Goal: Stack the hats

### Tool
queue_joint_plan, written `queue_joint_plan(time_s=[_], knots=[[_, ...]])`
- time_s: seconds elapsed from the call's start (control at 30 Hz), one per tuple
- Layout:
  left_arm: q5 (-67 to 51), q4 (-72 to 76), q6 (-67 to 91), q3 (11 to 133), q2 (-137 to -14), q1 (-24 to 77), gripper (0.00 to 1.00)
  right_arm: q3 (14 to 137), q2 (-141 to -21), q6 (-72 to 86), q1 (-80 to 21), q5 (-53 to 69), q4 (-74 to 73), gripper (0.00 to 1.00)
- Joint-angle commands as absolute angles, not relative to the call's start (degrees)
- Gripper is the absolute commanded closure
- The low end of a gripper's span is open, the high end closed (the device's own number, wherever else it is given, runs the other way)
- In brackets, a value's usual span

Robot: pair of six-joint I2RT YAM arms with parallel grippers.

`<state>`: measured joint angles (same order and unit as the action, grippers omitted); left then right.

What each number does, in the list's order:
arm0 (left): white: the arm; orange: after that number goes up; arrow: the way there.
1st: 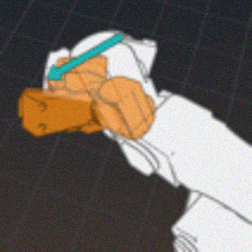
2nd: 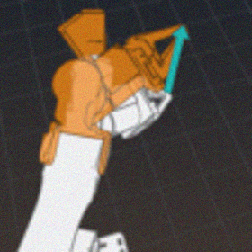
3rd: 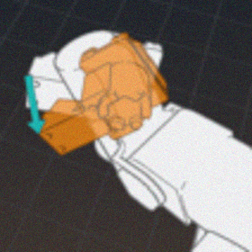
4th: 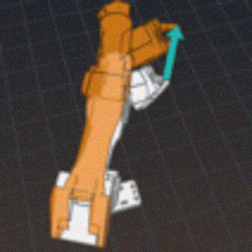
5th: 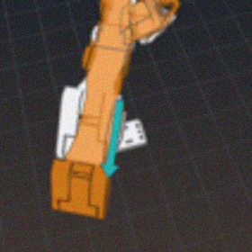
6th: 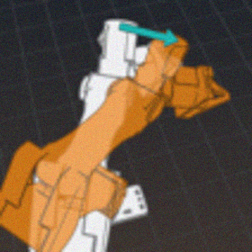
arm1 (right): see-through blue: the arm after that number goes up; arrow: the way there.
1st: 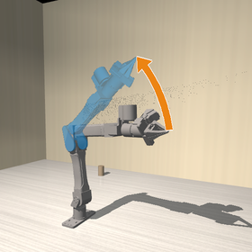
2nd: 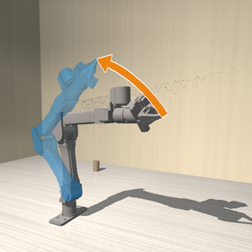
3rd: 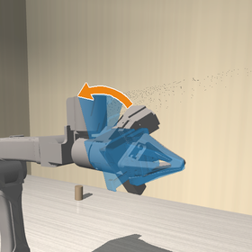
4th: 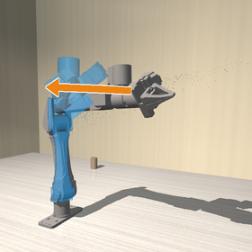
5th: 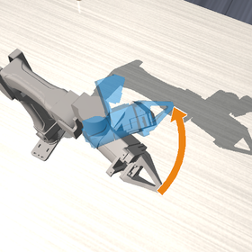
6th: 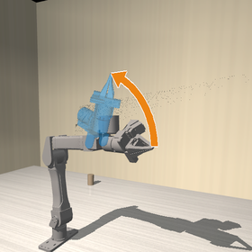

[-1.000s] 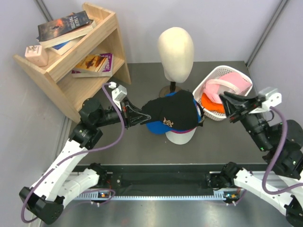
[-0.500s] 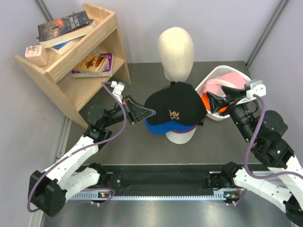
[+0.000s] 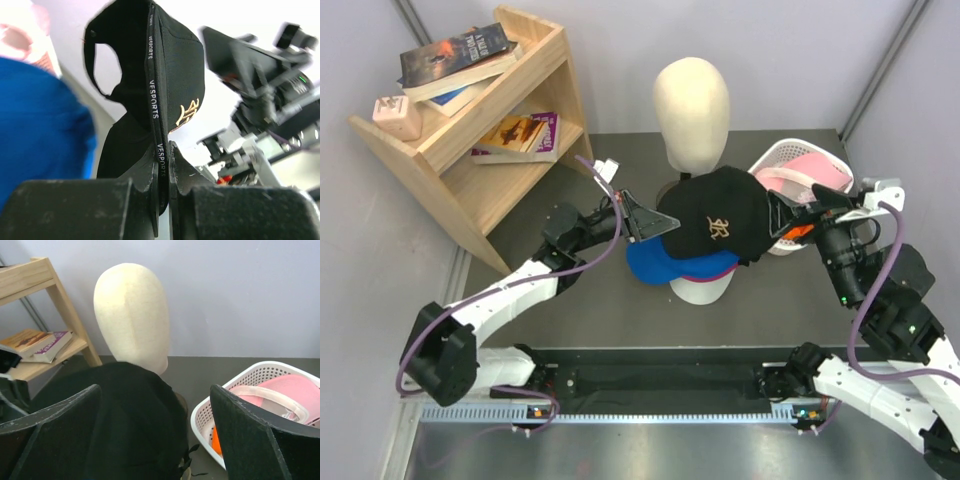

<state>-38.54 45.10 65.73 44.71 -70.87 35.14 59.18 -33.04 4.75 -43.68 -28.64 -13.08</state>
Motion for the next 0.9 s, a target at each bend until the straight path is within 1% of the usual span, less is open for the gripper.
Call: queue_joint_plan(time_s=[0.0,0.13,0.23,0.3,0.43,0.77,0.83,0.87], knots=[[-32.5,47.9,67.2,45.6,-70.3,35.0,1.00,58.7,-31.8,5.9,-43.5,-30.8,-12.0,0.11],[-28.2,46.3,68.2,42.6,-67.0,34.2,1.00,58.3,-31.3,6.2,-43.5,-31.2,-12.0,0.11],[-24.3,41.8,69.0,39.8,-63.4,33.2,1.00,57.9,-30.9,6.5,-43.4,-31.3,-11.9,0.10],[-23.8,40.8,71.3,38.2,-62.3,32.0,1.00,57.7,-30.9,6.8,-43.5,-31.3,-11.8,0.10],[-24.5,46.5,78.3,32.3,-62.1,30.0,1.00,57.2,-31.1,7.1,-43.4,-31.1,-12.0,0.10],[-21.7,45.5,83.1,24.0,-55.6,27.6,1.00,56.5,-31.6,7.6,-43.4,-30.9,-12.4,0.09],[-21.3,47.3,84.7,21.5,-55.2,27.4,1.00,56.2,-32.4,7.3,-43.5,-29.9,-12.4,0.09],[-21.4,50.4,86.3,20.6,-55.4,27.2,1.00,55.5,-32.8,7.3,-43.4,-29.5,-12.5,0.09]])
